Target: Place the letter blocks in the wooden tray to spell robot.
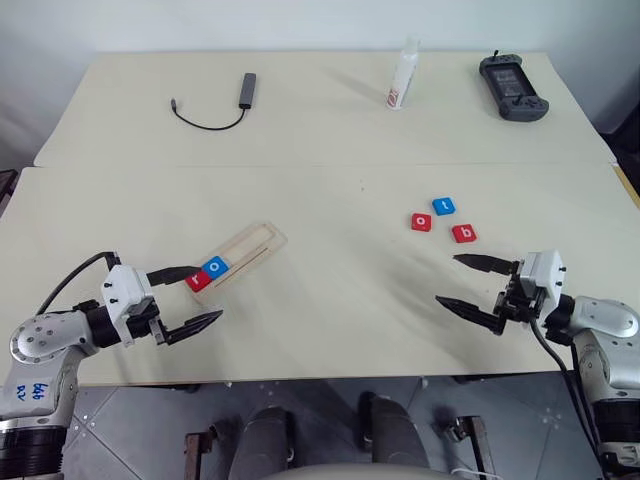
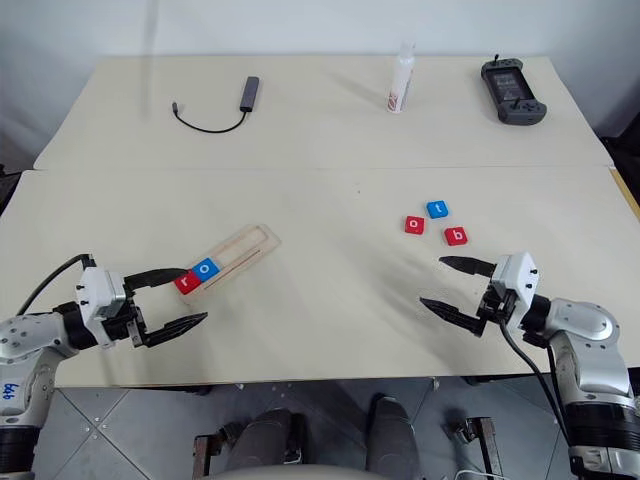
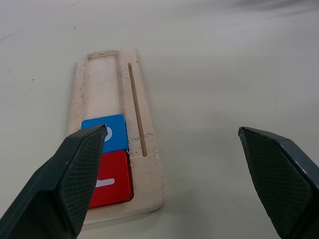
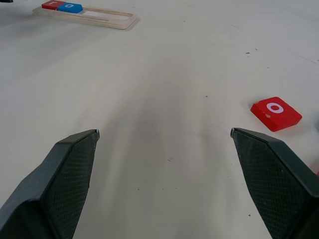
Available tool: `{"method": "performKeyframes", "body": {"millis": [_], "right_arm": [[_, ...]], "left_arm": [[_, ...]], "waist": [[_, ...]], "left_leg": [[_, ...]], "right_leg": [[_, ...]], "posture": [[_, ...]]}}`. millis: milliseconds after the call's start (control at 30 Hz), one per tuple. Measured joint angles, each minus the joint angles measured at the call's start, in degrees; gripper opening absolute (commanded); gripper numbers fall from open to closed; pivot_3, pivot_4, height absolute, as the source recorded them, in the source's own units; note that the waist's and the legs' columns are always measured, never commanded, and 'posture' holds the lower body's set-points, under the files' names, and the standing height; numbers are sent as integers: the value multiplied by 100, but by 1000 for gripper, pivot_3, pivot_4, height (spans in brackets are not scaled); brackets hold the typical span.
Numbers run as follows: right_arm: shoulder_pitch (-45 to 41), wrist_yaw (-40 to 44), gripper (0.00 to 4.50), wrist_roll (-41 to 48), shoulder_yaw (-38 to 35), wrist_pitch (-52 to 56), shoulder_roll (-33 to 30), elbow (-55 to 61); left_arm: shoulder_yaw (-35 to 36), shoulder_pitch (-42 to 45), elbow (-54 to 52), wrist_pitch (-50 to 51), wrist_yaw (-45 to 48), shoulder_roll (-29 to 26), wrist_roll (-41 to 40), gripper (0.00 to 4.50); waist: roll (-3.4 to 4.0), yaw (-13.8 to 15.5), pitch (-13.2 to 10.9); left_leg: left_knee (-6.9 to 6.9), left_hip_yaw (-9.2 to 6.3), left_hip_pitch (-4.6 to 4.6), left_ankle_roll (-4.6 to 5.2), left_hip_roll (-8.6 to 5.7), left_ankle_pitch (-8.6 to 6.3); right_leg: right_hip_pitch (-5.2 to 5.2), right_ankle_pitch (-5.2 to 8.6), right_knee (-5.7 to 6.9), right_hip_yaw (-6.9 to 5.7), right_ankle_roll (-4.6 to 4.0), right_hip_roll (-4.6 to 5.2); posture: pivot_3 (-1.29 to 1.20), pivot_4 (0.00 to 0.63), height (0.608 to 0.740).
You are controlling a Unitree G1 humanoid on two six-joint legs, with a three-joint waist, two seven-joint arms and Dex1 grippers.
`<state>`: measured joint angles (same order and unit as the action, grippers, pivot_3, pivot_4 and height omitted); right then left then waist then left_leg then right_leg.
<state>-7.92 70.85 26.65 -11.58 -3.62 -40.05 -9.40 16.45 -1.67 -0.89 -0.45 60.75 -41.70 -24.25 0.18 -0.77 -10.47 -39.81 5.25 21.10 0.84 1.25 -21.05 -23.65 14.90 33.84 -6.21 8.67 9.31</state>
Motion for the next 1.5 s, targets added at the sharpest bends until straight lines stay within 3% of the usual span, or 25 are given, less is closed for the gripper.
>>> {"method": "performKeyframes", "body": {"millis": [200, 333, 567, 733, 1133, 1267, 1500], "right_arm": [[-211, 191, 4433, -7, 210, 46, 28, -9], [-633, 254, 4433, 128, 707, 483, 416, 419], [-1359, 336, 4433, 275, 1374, 764, 1005, 964], [-1426, 492, 4433, 269, 1547, 809, 1001, 965], [-1421, 554, 4433, 227, 1520, 862, 767, 894], [-1339, 438, 4433, 224, 1454, 885, 730, 971], [-1071, 209, 4433, 225, 1344, 977, 684, 1237]], "left_arm": [[286, -371, -360, 125, -352, 96, -105, 4500], [1019, -1062, -492, 188, -679, 318, -329, 4500], [1583, -2073, -103, -29, -812, 801, -360, 4500], [1707, -2216, -88, -107, -809, 824, -365, 4500], [915, -930, -255, 461, -728, 305, -328, 4500], [411, -101, 542, 508, -621, 136, -4, 4500], [38, 409, 1121, 286, -431, 90, 269, 4500]], "waist": [[0, -4, 0], [0, -105, 0], [0, -86, 2], [-16, 81, 9], [-15, 50, 10], [-11, 50, 11], [-11, 50, 11]], "left_leg": [[-2, 1, -1, -1, 4, -1], [-4, 5, -3, -11, 26, -6], [-24, 6, 0, -15, 40, -27], [-30, 0, 5, -15, 43, -34], [-28, 10, 2, -20, 49, -36], [-28, 17, -2, -23, 53, -35], [-27, 22, -4, -26, 53, -37]], "right_leg": [[0, 0, 1, 0, 0, -1], [-2, 1, 0, -2, -1, -13], [-2, 2, 1, -6, -12, -30], [-1, 3, 0, -11, -20, -34], [-3, 3, 1, -9, -21, -48], [-4, 3, 2, -10, -21, -56], [-4, 3, 2, -12, -21, -56]], "posture": [[0, 150, 740], [0, 150, 740], [0, 150, 740], [0, 150, 740], [0, 150, 740], [0, 150, 740], [0, 150, 740]]}}
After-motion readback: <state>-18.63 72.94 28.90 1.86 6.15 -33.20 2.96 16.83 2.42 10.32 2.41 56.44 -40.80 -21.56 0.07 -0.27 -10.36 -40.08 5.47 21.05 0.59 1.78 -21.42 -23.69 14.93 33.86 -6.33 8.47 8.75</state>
